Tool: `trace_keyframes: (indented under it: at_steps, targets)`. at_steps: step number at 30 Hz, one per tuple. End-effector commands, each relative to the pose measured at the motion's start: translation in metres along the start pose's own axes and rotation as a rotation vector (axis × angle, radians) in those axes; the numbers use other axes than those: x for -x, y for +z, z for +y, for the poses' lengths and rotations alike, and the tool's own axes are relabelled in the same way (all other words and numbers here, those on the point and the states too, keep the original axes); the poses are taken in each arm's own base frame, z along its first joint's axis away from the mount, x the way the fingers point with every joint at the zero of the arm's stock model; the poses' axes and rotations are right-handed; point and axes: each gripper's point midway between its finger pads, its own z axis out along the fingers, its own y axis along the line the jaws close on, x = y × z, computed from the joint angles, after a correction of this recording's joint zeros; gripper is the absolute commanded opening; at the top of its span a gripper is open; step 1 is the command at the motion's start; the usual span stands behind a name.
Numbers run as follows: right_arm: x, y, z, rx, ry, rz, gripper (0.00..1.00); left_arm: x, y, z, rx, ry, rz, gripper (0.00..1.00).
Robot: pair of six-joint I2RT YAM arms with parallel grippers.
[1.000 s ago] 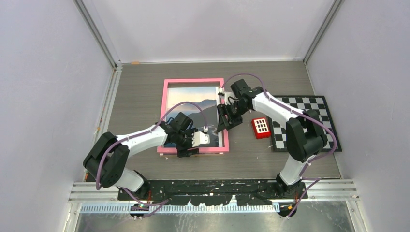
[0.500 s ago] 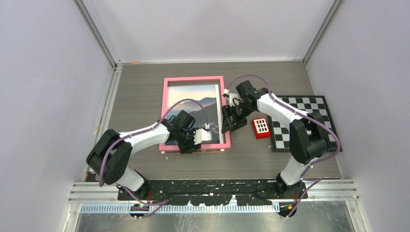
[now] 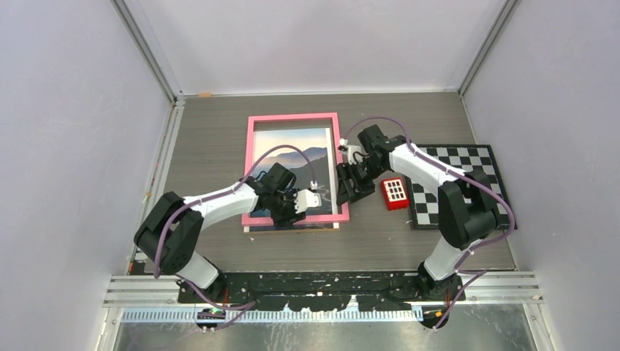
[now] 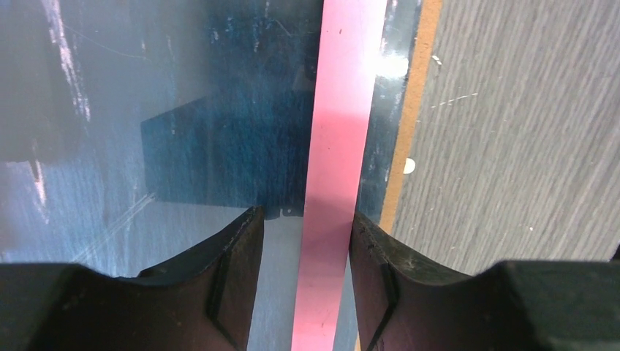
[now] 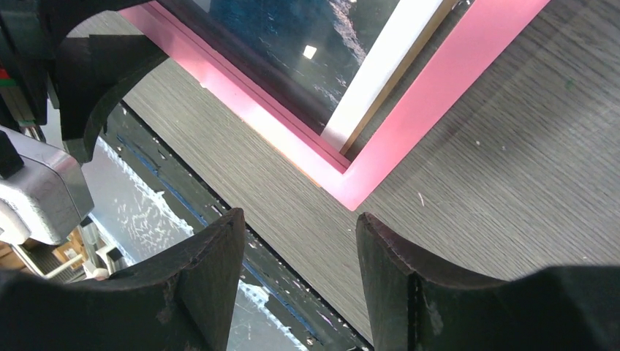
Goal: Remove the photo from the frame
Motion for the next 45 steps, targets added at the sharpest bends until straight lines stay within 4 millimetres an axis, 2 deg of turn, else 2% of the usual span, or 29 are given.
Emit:
trace_keyframes:
  at_steps: [1,5,7,20,23,25,27,31,39,45]
  targets:
    - [0.005,-0.015,0.011,0.022,-0.024,-0.06,0.62,0.01,0.0,0.027,0.096,0.019,-0.021,0.48]
    - [0.003,-0.015,0.009,0.022,-0.016,-0.058,0.62,0.021,-0.006,0.006,-0.003,0.056,-0.094,0.61]
    - [0.002,-0.014,0.009,0.021,-0.014,-0.057,0.62,0.023,-0.008,0.0,-0.021,0.064,-0.114,0.65]
    - [-0.005,-0.011,0.003,0.01,0.004,-0.044,0.62,0.011,0.005,0.004,-0.016,0.052,-0.052,0.74]
    - [-0.007,-0.012,0.001,0.006,0.006,-0.043,0.63,0.011,0.007,0.004,-0.016,0.052,-0.049,0.84]
    - [-0.007,-0.012,0.001,0.004,0.007,-0.043,0.63,0.01,0.008,0.008,0.002,0.052,-0.043,0.86]
    - [-0.009,-0.012,0.0,0.003,0.008,-0.041,0.63,0.01,0.009,0.015,0.033,0.043,-0.033,0.82]
    - [-0.011,-0.011,-0.001,0.003,0.006,-0.036,0.63,0.015,0.007,0.018,0.035,0.02,-0.041,0.68]
    - [-0.013,-0.012,-0.001,0.007,-0.002,-0.029,0.63,0.016,0.006,0.019,0.017,0.005,-0.043,0.55]
    - [-0.014,-0.013,0.0,0.01,-0.005,-0.027,0.63,0.017,0.007,0.029,0.039,-0.015,-0.036,0.51]
